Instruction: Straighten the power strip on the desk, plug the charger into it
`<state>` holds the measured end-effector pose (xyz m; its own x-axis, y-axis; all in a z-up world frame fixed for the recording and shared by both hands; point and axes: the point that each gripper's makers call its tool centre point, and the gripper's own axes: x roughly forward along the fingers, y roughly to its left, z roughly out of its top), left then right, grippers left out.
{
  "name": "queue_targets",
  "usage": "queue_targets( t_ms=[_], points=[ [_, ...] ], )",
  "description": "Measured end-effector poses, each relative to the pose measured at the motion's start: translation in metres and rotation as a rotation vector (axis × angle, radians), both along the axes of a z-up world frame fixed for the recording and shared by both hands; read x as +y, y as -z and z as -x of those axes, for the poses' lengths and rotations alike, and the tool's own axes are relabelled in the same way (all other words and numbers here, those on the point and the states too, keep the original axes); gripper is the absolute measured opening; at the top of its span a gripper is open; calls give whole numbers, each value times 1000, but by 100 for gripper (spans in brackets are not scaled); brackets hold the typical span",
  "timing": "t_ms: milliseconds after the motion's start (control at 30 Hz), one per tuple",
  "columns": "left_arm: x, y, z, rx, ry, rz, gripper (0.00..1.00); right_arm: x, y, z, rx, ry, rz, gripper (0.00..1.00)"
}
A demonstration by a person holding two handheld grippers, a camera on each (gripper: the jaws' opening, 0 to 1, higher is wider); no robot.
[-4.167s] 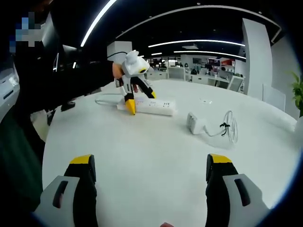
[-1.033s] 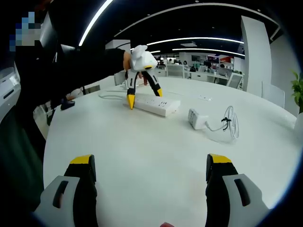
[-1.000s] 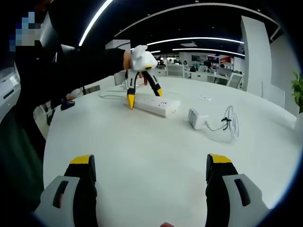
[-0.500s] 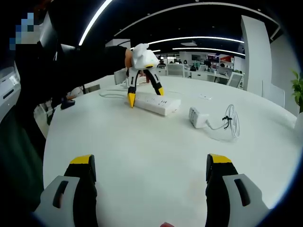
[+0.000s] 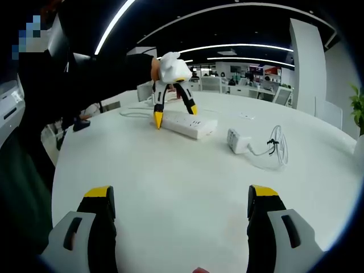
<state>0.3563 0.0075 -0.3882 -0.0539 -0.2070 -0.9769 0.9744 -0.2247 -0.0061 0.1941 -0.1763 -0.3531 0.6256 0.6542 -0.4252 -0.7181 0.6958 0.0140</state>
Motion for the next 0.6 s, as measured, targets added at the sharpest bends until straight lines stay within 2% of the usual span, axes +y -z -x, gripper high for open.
queue_targets(
  t_ms=[600],
  points=[
    [0,0,-1,3,-8,7,75,0,1,0,4,1,-1,97]
  ],
)
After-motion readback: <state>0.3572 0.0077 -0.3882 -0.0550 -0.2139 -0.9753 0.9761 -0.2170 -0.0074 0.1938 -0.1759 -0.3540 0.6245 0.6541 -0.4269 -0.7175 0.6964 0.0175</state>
